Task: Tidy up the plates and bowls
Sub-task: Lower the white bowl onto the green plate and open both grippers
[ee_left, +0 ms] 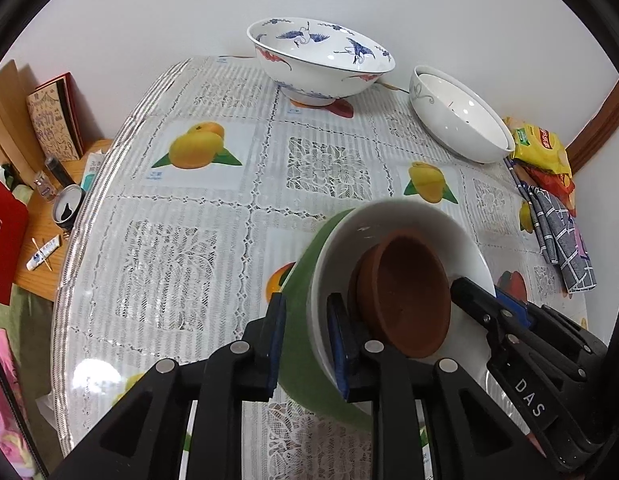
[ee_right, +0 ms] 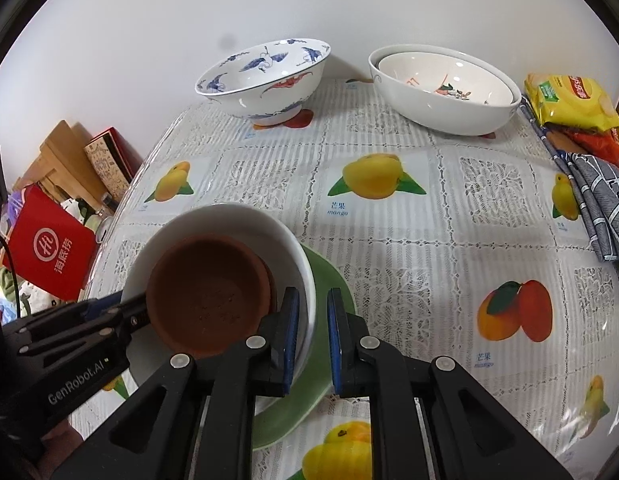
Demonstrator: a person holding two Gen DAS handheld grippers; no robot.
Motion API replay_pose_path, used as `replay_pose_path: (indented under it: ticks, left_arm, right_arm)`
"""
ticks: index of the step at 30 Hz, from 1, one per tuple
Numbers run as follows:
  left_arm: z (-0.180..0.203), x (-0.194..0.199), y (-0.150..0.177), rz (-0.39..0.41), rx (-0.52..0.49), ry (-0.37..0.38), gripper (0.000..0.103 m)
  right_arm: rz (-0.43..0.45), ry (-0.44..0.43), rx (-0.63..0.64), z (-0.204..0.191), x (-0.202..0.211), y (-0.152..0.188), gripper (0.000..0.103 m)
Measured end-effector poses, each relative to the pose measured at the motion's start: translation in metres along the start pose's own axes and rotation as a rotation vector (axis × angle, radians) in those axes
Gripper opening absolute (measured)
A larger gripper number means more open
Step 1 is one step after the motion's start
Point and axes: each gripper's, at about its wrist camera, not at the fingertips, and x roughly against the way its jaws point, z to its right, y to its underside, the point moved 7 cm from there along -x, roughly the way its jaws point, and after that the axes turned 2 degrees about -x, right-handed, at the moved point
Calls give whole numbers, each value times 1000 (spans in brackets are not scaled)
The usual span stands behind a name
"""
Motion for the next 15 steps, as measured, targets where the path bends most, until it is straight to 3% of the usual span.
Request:
replay_pose_path:
  ticks: [12,15]
  left_arm:
    - [4,33,18,25,-23,-18,29]
    - [8,50,24,49,-39,-56,37]
  right_arm:
    - [17,-28,19,-3,24,14,16]
    - [44,-19,27,-2,44,19,18]
